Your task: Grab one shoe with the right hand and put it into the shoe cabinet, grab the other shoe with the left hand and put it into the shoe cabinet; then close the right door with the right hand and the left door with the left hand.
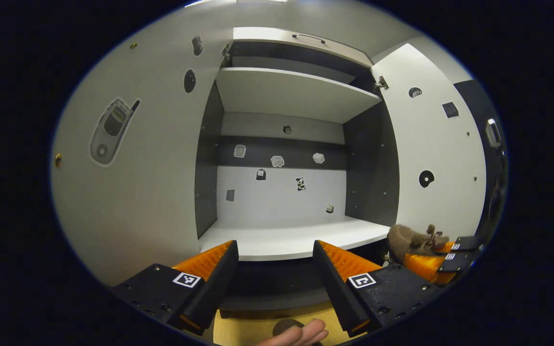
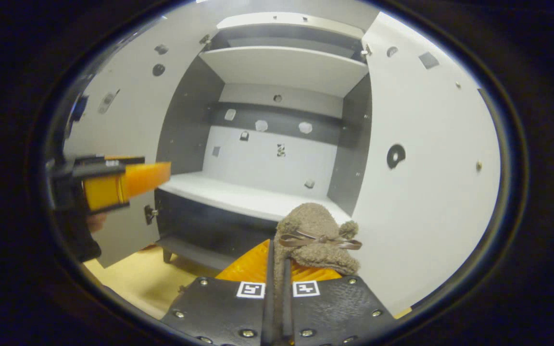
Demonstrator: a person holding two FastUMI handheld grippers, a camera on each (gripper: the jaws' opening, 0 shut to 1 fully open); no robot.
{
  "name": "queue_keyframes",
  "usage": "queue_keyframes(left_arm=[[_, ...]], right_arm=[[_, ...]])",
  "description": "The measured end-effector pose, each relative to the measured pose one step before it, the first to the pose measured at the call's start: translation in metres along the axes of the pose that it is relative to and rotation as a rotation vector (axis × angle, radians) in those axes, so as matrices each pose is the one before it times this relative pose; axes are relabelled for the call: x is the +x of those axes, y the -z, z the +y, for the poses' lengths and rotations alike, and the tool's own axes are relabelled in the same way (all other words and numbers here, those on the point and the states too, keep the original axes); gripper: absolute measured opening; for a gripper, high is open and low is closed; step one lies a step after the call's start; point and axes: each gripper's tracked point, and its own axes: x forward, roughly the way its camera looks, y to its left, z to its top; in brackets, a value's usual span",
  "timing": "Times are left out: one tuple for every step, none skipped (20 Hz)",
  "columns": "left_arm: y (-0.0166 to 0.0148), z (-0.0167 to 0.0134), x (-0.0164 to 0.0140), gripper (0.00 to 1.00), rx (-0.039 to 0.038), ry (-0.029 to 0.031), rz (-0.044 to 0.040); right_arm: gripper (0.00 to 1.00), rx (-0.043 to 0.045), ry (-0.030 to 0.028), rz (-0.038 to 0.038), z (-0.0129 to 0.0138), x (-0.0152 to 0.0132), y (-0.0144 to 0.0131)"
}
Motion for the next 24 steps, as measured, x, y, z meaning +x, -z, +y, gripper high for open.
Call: queue_keyframes(left_arm=[[-0.00017, 0.00203, 0.00001, 0.96, 0.00232, -0.00755, -0.0017], [0.00064, 0.00169, 0.00028, 0.96, 0.00483, -0.00776, 0.00038], [-0.00077, 0.00123, 0.00011, 0.96, 0.00515, -0.00224, -0.00223], [-0.00098, -0.00088, 0.00005, 0.96, 0.00065, 0.00154, -0.00226], [0.00003, -0.00067, -0.00044, 0.95, -0.00045, 0.00572, -0.00145], [-0.0008, 0.00006, -0.00043, 0.96, -0.00225, 0.00173, -0.00156], [0.00032, 0.00161, 0.00056, 0.95, -0.00061, -0.0018, -0.00053], [0.00056, 0.0021, -0.00021, 0.95, 0.0016, -0.0052, 0.00222], [-0.00069, 0.00109, -0.00062, 0.95, 0.00125, -0.00569, -0.00249], [-0.00099, 0.00057, 0.00017, 0.95, 0.00126, -0.00388, -0.00299], [-0.0007, 0.00008, -0.00018, 0.95, 0.00007, -0.00027, -0.0017], [-0.0001, -0.00016, -0.00014, 0.95, -0.00128, 0.00007, -0.00133], [0.00015, 0.0005, 0.00002, 0.95, 0.00008, -0.00074, 0.00238], [0.00011, -0.00016, -0.00093, 0.95, 0.00085, 0.00032, -0.00103], [-0.00068, 0.00014, 0.00005, 0.95, 0.00183, -0.00303, -0.00067], [-0.00058, 0.00066, -0.00052, 0.95, -0.00006, -0.00487, -0.0037], [-0.00073, 0.00063, -0.00021, 0.95, 0.00007, -0.00458, -0.00214], [-0.00064, -0.00034, -0.00044, 0.95, -0.0003, -0.00064, -0.00205], [-0.0007, 0.0, -0.00008, 0.95, -0.00099, -0.00043, -0.00217], [0.00033, 0.00034, 0.00056, 0.95, 0.00011, -0.00238, -0.00061], [0.00024, 0.00053, 0.00095, 0.95, 0.00025, -0.00455, 0.0001], [0.00128, 0.00012, -0.00001, 0.95, 0.00118, -0.00362, 0.00461], [0.00049, -0.00093, 0.00041, 0.95, -0.00033, -0.0013, 0.00315], [0.00172, -0.00078, 0.00095, 0.95, 0.00016, 0.00158, 0.0043]], right_arm=[[0.07, 0.00705, -0.01161, -0.00639, -0.00111, 0.0035, -0.01834], [0.07, 0.00927, -0.01033, -0.00251, -0.00181, 0.00346, -0.01647], [0.07, 0.01344, -0.00985, -0.00487, -0.00058, 0.00604, -0.0172], [0.07, 0.00918, -0.01018, -0.00194, 0.00056, 0.00601, -0.0163], [0.07, -0.00144, -0.01065, 0.00649, 0.00242, 0.00763, -0.01302], [0.08, -0.00941, -0.00758, 0.00864, 0.00166, 0.01229, -0.00704], [0.08, -0.01688, 0.00789, 0.00771, -0.00077, 0.01007, -0.00969], [0.08, -0.01554, 0.0145, 0.00534, -0.00117, 0.01167, -0.00843], [0.08, -0.00536, 0.00955, 0.00585, 0.00033, 0.0121, -0.00815], [0.08, -0.00119, 0.001, 0.01291, 0.00305, 0.01335, -0.00551], [0.08, 0.01608, -0.00601, 0.0103, 0.00327, 0.01411, -0.00558], [0.08, 0.00507, -0.01481, 0.01937, 0.00465, 0.01536, -0.0025], [0.08, -0.0019, -0.01432, 0.01796, 0.00306, 0.01581, -0.00057], [0.08, -0.01013, 0.00032, 0.01952, 0.00016, 0.02027, 0.00306], [0.08, -0.01298, 0.01896, 0.02437, -0.00505, 0.01879, 0.00555], [0.08, -0.02044, 0.02611, 0.02821, -0.00529, 0.01624, 0.00739], [0.08, -0.01944, 0.0242, 0.03032, -0.00491, 0.01842, 0.00815], [0.08, -0.01397, 0.02112, 0.02852, -0.00349, 0.02106, 0.00915], [0.08, -0.0042, 0.01292, 0.02254, -0.00193, 0.01834, 0.00493], [0.08, 0.0032, 0.00713, 0.01856, -0.00048, 0.01588, 0.00486], [0.08, -0.00237, 0.0022, 0.02371, 0.00142, 0.01486, 0.00495], [0.08, -0.00031, -0.00116, 0.02106, 0.00048, 0.01322, 0.00563], [0.08, -0.00419, -0.00764, 0.01769, 0.00203, 0.01138, 0.00438], [0.08, -0.00458, -0.00893, 0.02419, 0.00305, 0.00931, 0.00575]])
